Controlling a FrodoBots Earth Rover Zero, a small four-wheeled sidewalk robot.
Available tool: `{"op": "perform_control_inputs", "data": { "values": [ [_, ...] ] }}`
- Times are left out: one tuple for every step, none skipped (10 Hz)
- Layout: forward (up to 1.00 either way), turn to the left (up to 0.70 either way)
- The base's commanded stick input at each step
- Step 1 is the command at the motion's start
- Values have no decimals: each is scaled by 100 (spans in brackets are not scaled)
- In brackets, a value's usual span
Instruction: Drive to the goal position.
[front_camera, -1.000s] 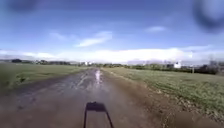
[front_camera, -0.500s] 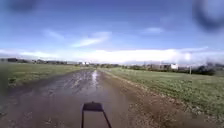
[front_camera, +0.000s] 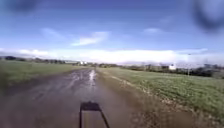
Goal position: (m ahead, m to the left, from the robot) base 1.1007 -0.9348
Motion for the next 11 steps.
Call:
{"op": "perform_control_inputs", "data": {
  "values": [
    [70, 35],
    [70, 35],
    [70, 35],
    [70, 35],
    [70, 35],
    [70, 33],
    [70, 28],
    [70, 23],
    [70, 17],
    [70, 12],
    [70, 7]
  ]
}}
